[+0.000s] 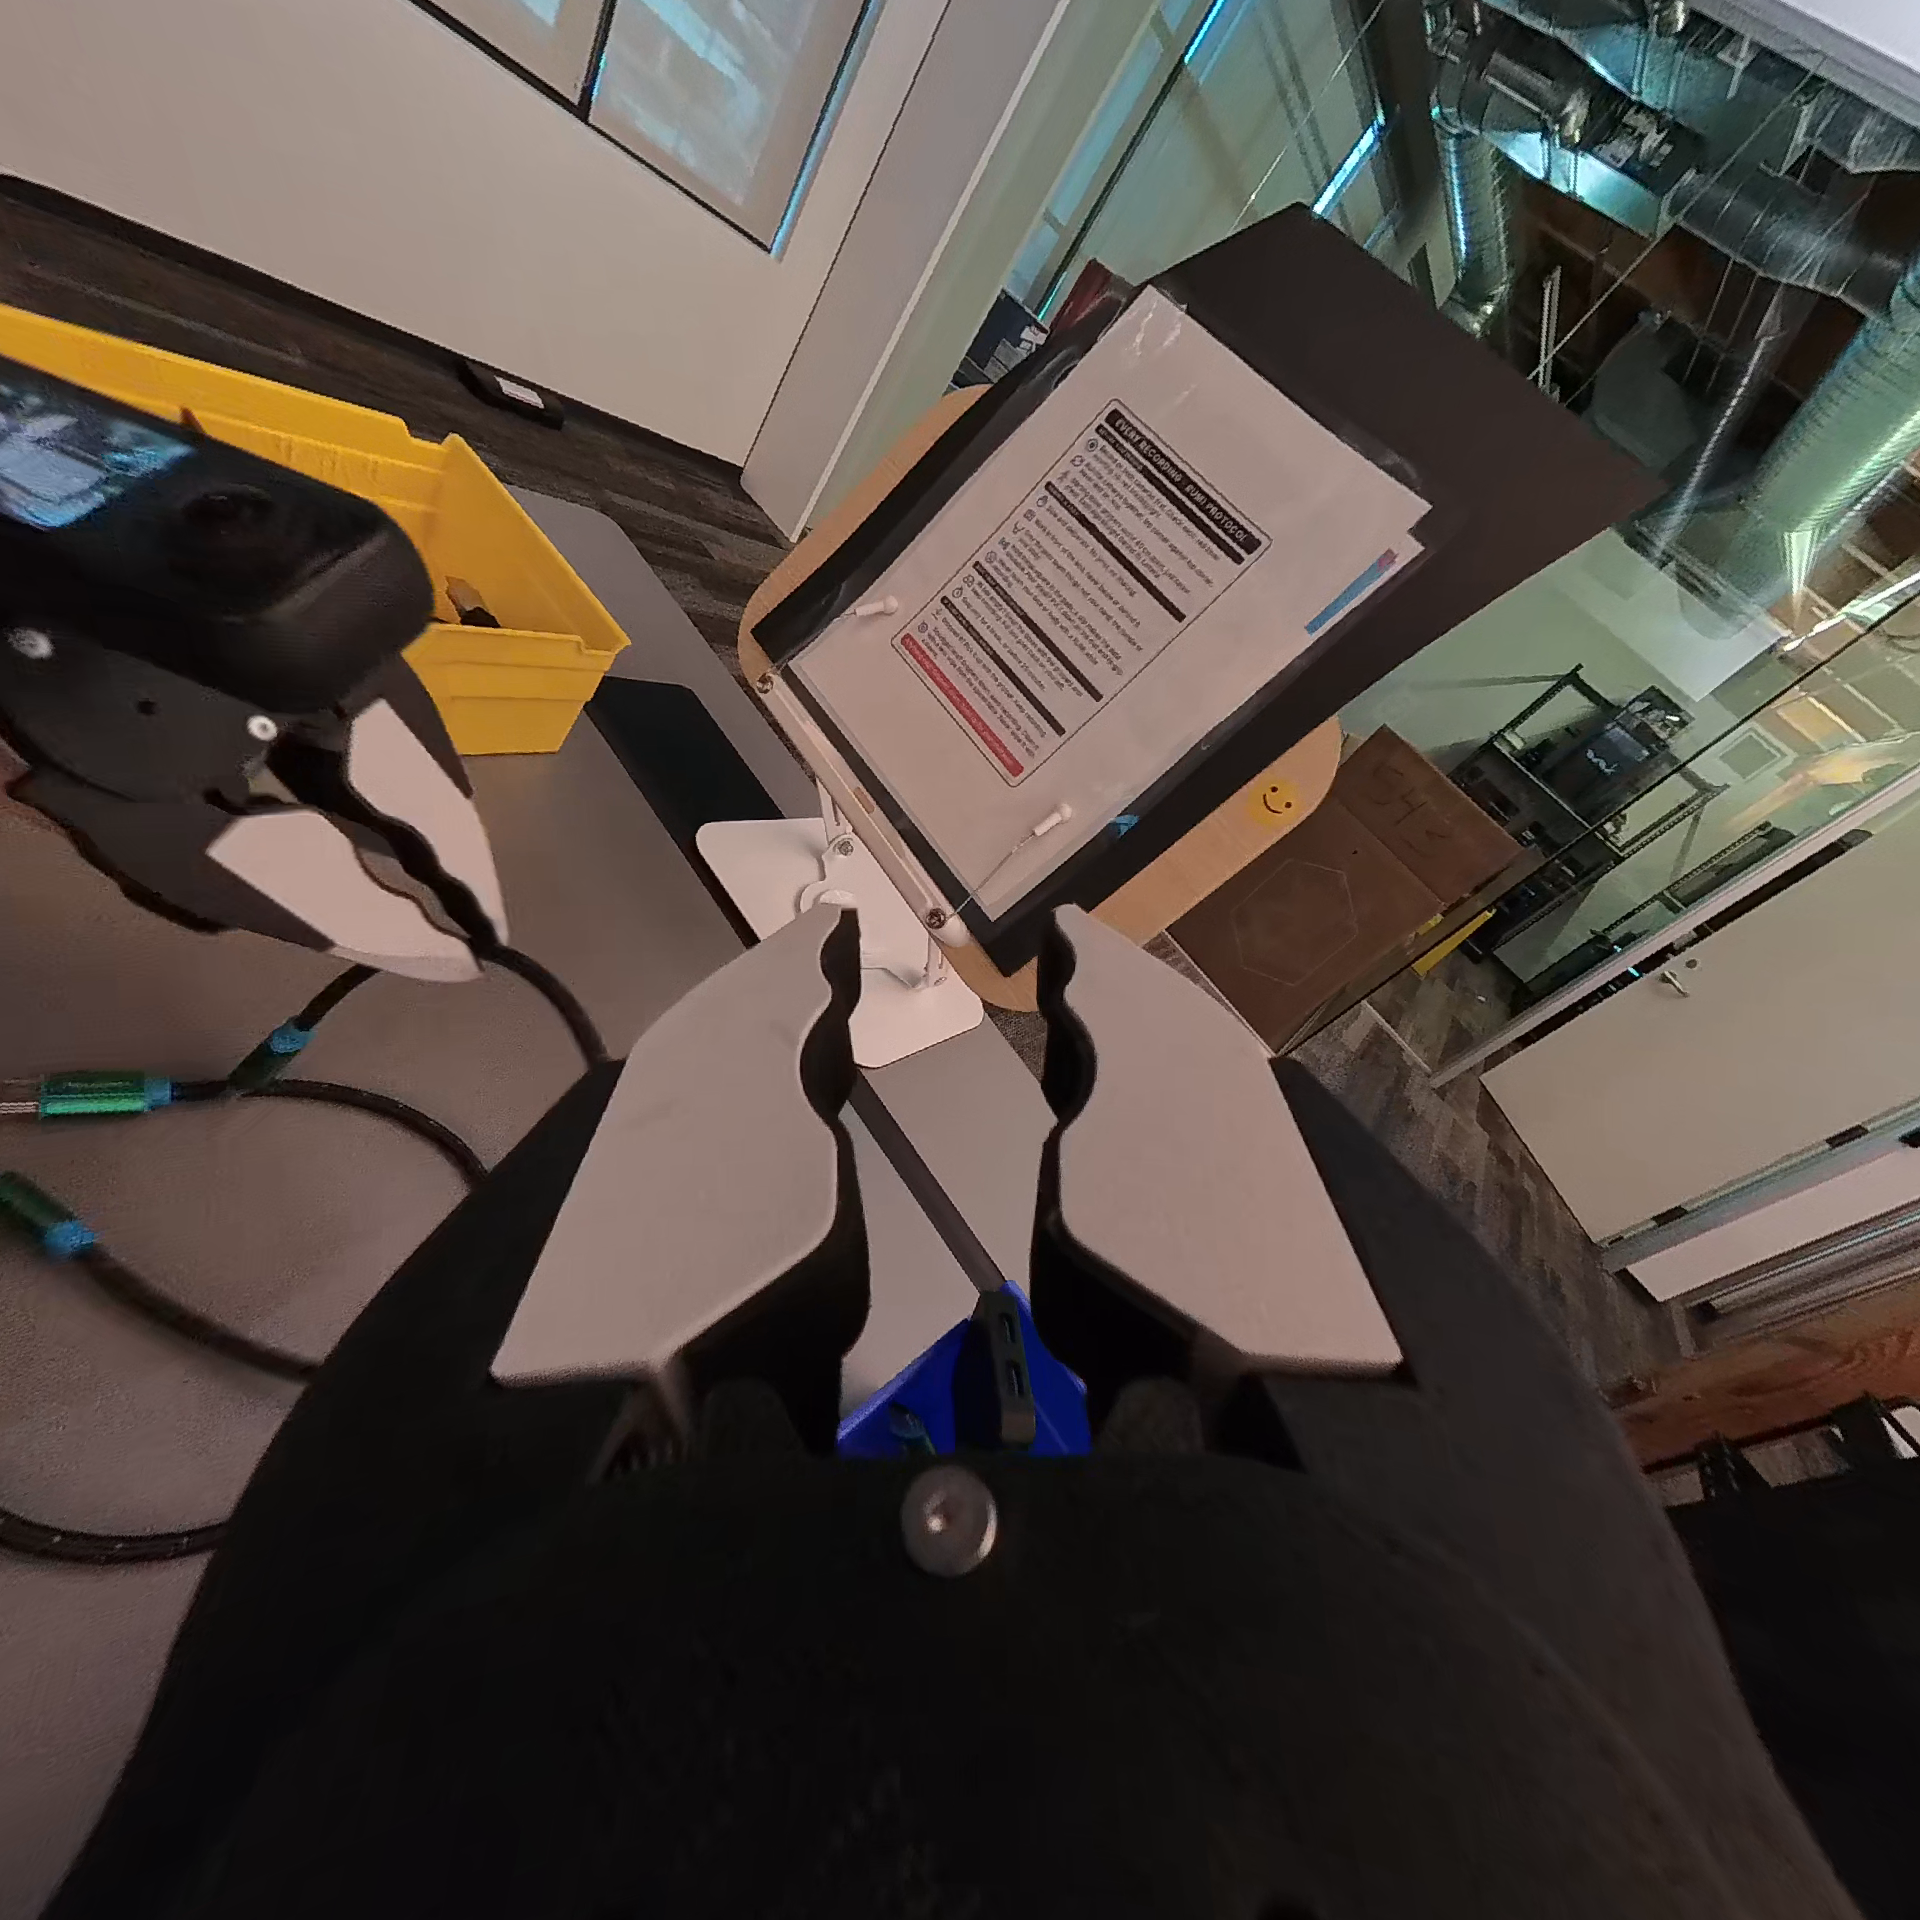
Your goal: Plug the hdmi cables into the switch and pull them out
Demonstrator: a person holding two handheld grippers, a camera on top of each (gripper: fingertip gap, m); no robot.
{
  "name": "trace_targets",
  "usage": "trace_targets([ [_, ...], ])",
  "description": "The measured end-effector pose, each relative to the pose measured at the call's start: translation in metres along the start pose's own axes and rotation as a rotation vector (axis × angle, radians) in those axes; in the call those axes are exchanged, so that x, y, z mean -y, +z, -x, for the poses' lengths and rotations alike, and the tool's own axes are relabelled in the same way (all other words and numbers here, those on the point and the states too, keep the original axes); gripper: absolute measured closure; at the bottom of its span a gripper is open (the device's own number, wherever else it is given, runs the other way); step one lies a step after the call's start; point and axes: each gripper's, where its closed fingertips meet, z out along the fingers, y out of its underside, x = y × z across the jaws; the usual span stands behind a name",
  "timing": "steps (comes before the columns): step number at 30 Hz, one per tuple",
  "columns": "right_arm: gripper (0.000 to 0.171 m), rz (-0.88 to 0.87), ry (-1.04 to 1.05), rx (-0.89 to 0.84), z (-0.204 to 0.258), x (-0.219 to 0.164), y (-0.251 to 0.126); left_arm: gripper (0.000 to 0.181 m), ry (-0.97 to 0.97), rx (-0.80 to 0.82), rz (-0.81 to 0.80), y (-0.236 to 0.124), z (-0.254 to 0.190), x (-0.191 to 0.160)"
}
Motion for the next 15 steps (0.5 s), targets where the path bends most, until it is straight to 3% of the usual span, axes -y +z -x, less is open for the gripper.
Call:
trace_targets([
  [1,0.138,0.003,-0.002,0.002,0.001,-0.001,0.001,0.175,-0.045,-0.005,-0.026,0.006,-0.001,0.002],
  [7,0.138,0.028,-0.007,0.015,0.004,-0.007,0.009,0.171,-0.125,0.025,-0.042,0.043,0.003,-0.013],
  [10,0.138,0.035,-0.008,0.016,0.005,-0.008,0.01,0.145,-0.129,-0.017,0.043,0.053,-0.002,-0.027],
  [13,0.138,0.036,-0.01,0.011,0.004,-0.009,0.009,0.145,-0.107,0.004,0.004,0.031,0.011,-0.014],
  [15,0.138,0.03,-0.006,0.005,0.002,-0.008,0.007,0.144,-0.073,0.106,-0.059,-0.007,0.043,0.002],
])
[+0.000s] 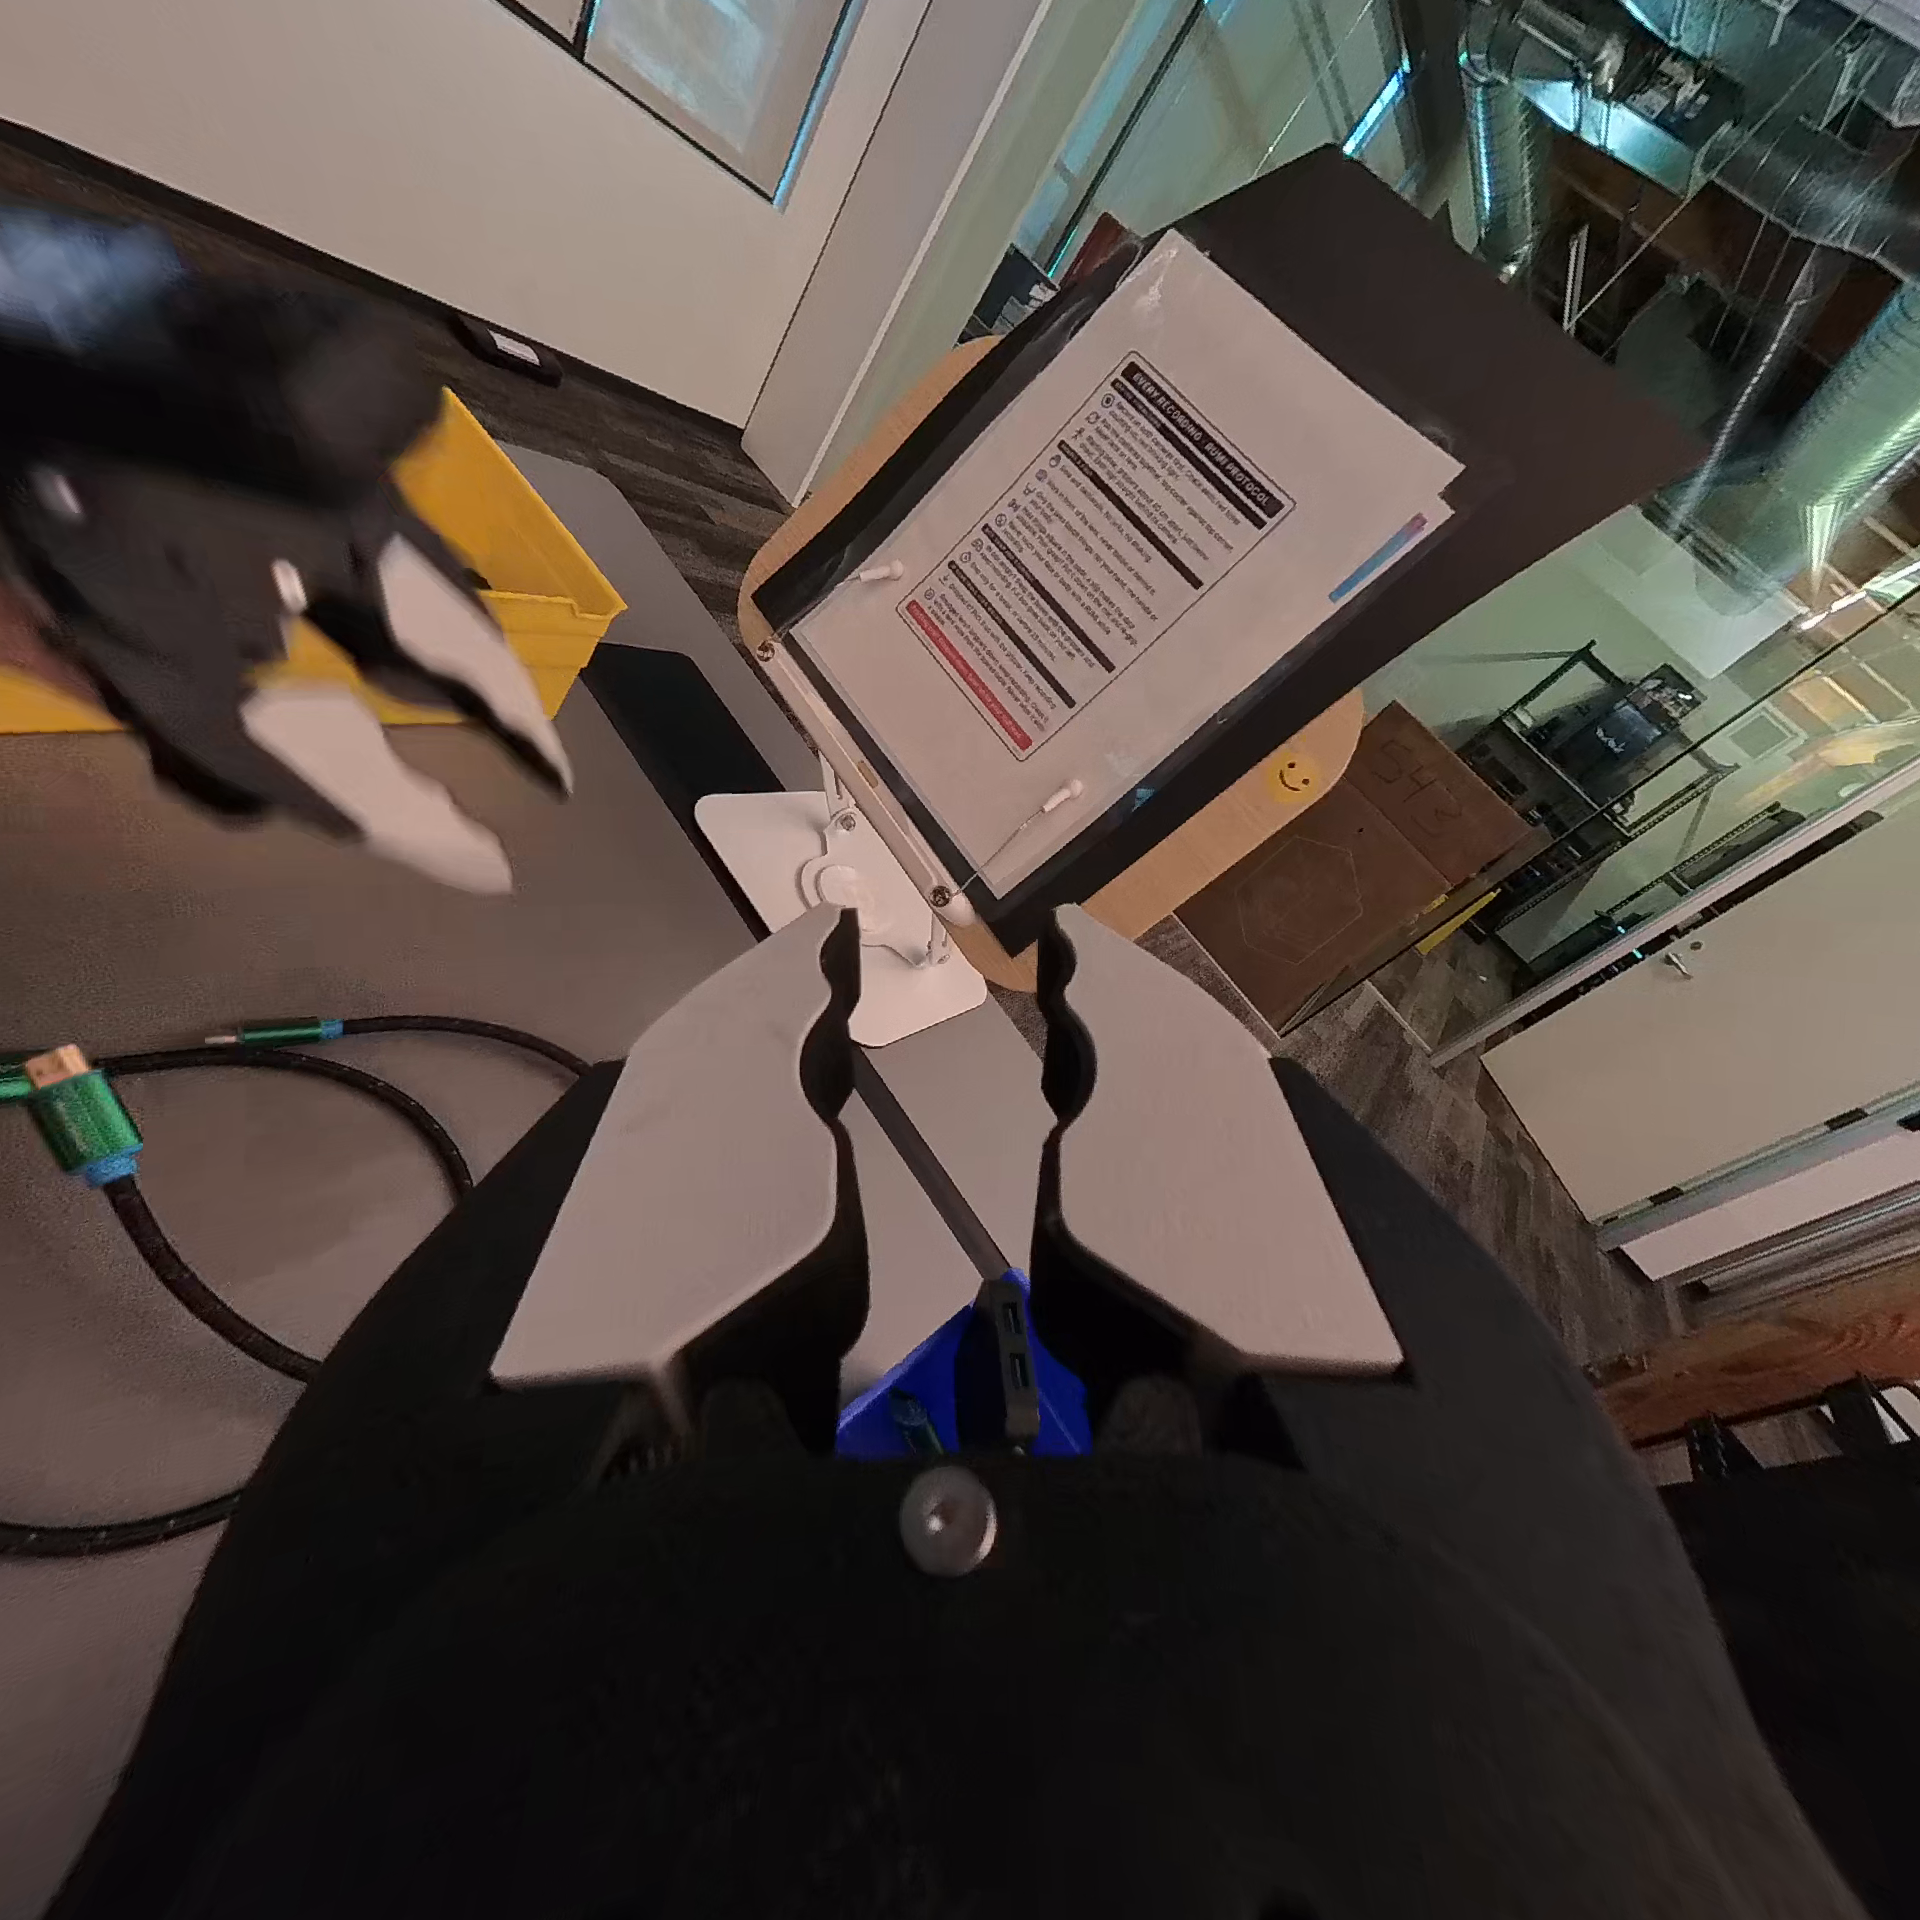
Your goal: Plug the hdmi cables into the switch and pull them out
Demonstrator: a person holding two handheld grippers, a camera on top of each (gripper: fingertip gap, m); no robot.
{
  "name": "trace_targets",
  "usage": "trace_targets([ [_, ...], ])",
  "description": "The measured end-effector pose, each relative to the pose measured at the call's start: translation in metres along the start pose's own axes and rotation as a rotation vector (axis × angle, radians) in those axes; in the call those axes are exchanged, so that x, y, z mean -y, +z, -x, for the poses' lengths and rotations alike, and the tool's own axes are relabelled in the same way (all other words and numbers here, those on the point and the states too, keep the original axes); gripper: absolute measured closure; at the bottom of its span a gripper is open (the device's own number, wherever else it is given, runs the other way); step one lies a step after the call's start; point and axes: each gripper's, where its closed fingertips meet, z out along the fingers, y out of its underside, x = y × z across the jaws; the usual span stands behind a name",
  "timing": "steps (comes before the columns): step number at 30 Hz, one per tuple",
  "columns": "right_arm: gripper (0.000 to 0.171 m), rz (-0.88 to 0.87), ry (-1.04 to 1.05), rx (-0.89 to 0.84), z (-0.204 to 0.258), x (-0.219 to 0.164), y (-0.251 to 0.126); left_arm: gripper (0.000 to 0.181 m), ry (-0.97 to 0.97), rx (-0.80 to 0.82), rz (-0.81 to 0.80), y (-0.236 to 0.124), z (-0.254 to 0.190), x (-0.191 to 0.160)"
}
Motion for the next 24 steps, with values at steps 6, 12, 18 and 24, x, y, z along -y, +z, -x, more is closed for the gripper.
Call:
trace_targets([
  [6,0.138,-0.013,0.013,-0.011,-0.004,0.001,-0.004,0.145,-0.25,0.154,0.203,-0.09,0.108,-0.067],
  [12,0.138,0.012,-0.008,-0.003,0.001,-0.001,0.001,0.138,-0.381,0.11,0.592,-0.082,0.119,-0.157],
  [18,0.138,0.04,-0.025,-0.003,0.003,-0.006,0.004,0.162,-0.307,0.139,0.872,-0.071,0.108,-0.198],
  [24,0.137,0.058,-0.044,-0.011,0.002,-0.008,0.004,0.157,-0.424,0.221,0.681,-0.088,0.125,-0.164],
])
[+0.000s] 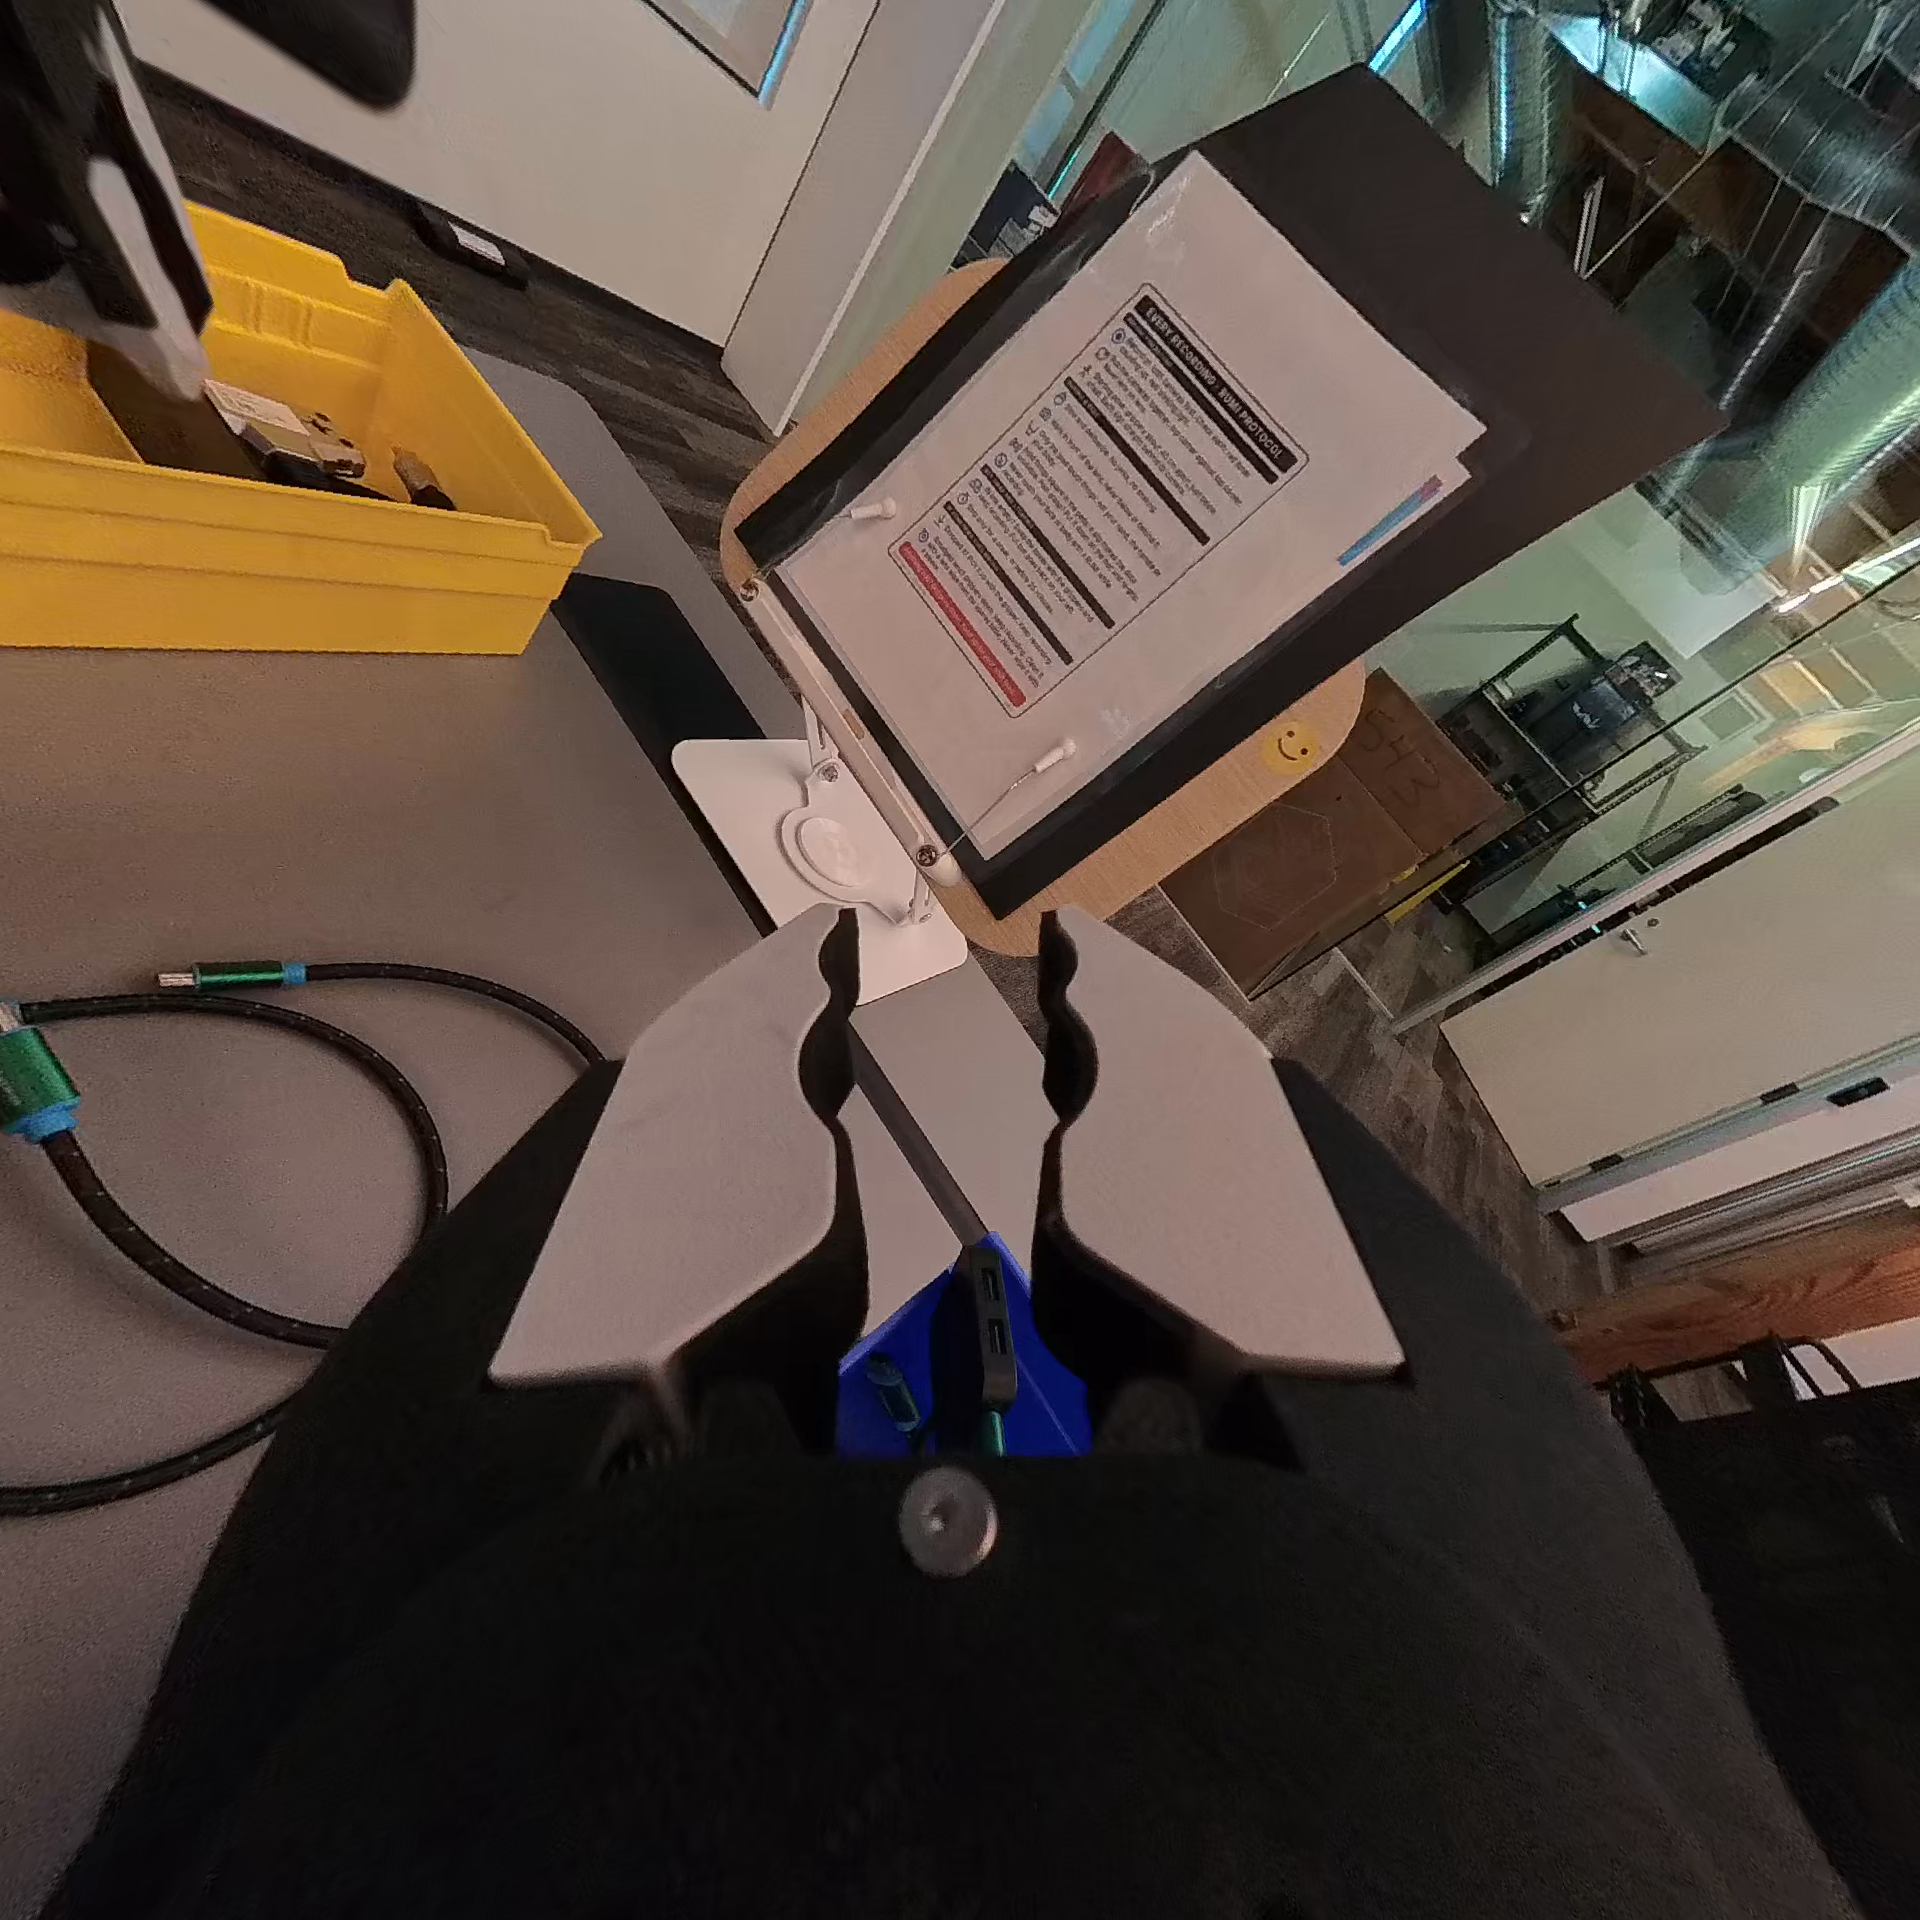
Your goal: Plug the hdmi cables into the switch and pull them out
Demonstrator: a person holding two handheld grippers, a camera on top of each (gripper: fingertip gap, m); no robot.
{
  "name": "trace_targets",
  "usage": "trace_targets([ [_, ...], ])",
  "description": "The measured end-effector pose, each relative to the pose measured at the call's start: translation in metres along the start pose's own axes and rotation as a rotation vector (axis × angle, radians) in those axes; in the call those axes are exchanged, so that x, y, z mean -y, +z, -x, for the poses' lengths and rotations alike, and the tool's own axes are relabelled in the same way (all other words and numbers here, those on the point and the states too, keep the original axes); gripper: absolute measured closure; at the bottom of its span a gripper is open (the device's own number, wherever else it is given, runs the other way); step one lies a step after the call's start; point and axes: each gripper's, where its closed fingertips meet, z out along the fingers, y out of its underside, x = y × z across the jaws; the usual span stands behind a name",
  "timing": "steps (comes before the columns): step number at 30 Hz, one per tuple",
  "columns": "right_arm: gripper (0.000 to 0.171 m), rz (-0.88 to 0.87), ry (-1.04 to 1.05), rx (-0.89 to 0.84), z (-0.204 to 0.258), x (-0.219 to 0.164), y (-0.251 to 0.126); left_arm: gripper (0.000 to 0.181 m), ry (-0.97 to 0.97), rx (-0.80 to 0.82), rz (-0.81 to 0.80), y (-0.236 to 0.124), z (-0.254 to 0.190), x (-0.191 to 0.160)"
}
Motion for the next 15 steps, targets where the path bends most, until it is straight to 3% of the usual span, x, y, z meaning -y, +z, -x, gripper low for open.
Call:
trace_targets([
  [4,0.137,0.01,-0.012,0.0,0.001,-0.001,0.001,0.15,-0.111,-0.221,-0.104,-0.012,-0.03,0.017],
  [6,0.137,0.018,-0.022,0.001,0.003,-0.002,0.001,0.146,-0.095,-0.201,-0.003,0.002,-0.032,0.005],
  [9,0.136,0.025,-0.038,0.002,0.005,-0.002,0.001,0.155,-0.015,-0.18,0.129,0.02,-0.036,-0.011],
  [11,0.136,0.026,-0.041,0.004,0.005,-0.002,0.002,0.17,0.007,-0.231,0.152,0.023,-0.046,-0.013],
  [15,0.136,0.033,-0.041,0.007,0.005,-0.003,0.002,0.171,0.037,-0.214,0.17,0.021,-0.046,-0.018],
])
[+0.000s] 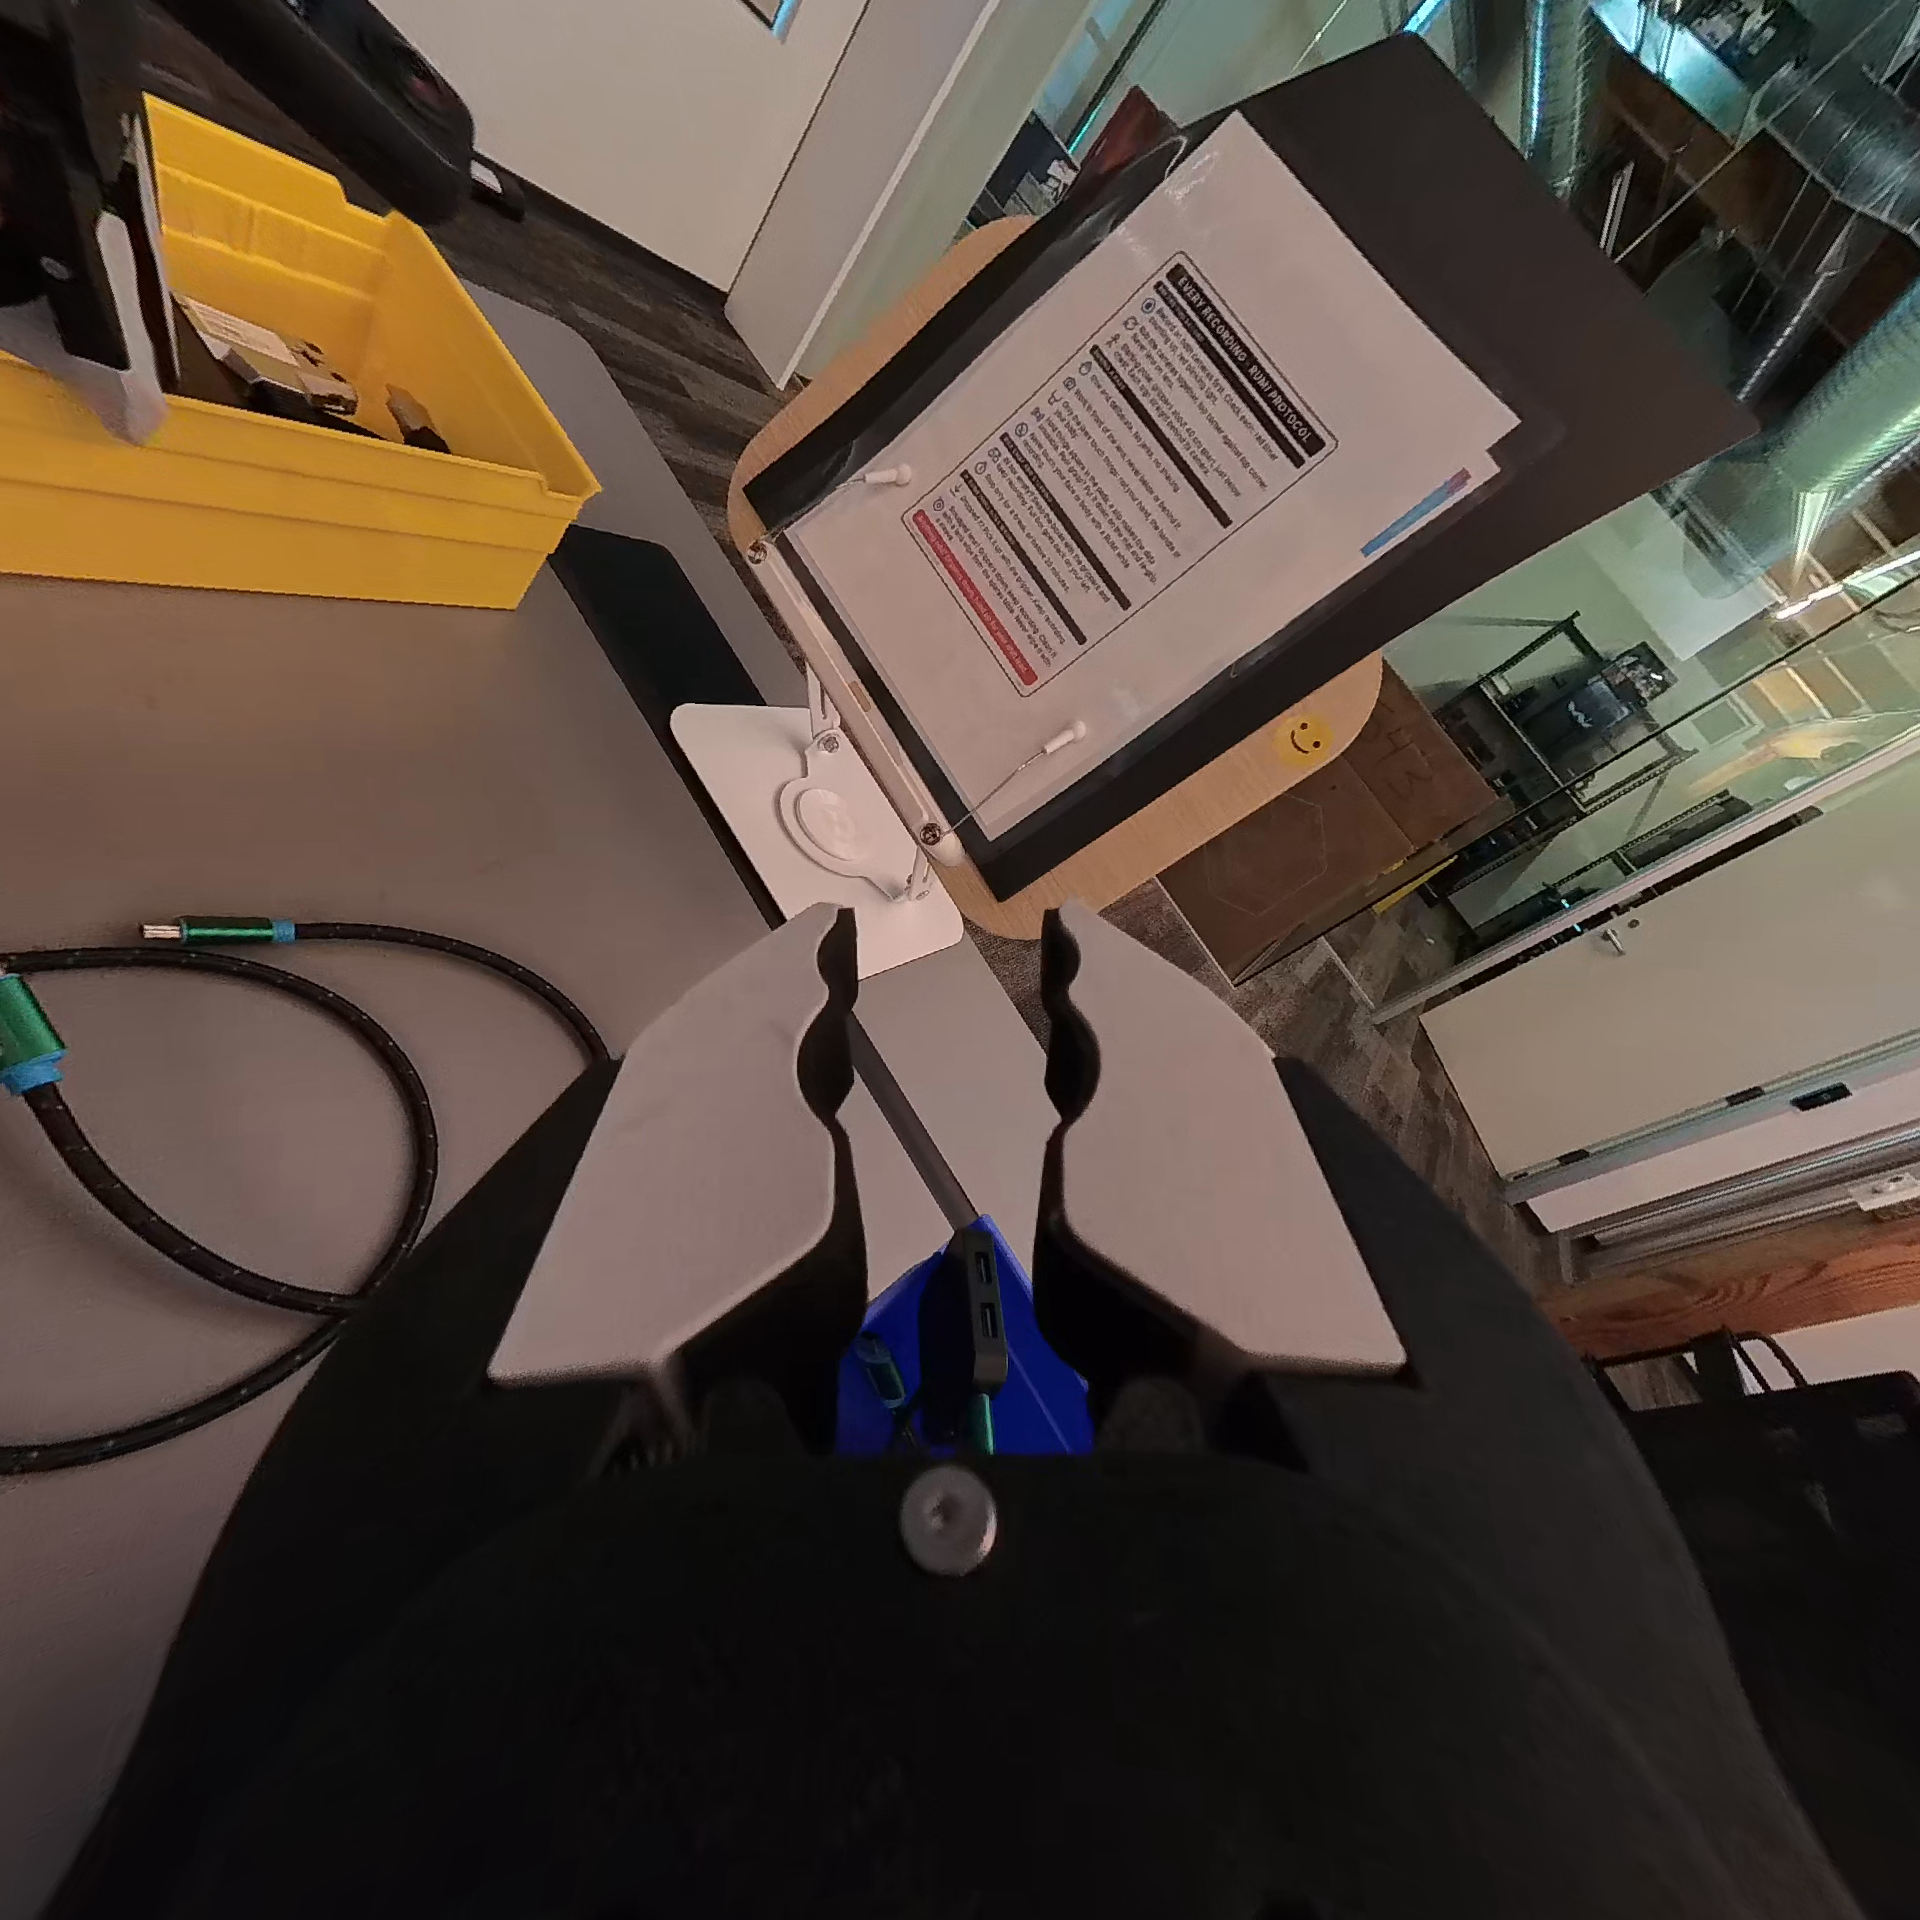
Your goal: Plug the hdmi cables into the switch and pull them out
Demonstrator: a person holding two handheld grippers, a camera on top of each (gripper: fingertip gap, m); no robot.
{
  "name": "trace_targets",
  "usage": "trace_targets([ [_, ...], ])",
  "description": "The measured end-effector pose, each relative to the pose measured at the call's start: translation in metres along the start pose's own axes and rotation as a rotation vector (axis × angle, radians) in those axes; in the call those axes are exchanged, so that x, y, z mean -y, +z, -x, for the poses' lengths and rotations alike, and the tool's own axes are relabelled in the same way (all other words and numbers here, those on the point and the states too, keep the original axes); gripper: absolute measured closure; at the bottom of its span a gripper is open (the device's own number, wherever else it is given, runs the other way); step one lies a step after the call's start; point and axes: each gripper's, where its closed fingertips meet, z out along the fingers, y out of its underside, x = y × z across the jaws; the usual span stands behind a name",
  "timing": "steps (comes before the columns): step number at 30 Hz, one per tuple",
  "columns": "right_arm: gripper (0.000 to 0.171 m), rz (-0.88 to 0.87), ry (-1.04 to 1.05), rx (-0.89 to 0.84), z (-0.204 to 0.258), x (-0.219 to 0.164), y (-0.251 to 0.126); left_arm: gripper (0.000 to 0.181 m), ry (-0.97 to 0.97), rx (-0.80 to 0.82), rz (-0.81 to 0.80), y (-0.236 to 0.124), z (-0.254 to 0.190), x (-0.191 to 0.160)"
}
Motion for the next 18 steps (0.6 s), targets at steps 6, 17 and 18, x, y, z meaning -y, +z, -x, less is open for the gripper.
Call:
trace_targets([
  [6,0.136,0.005,-0.008,0.014,0.005,0.0,0.004,0.158,0.065,0.005,-0.01,-0.007,0.005,-0.002],
  [17,0.136,0.037,-0.02,0.04,0.015,-0.005,0.016,0.124,-0.297,-0.12,-0.355,-0.018,0.121,0.016],
  [18,0.136,0.043,-0.022,0.046,0.017,-0.007,0.018,0.125,-0.318,-0.154,-0.319,-0.005,0.125,0.015],
])
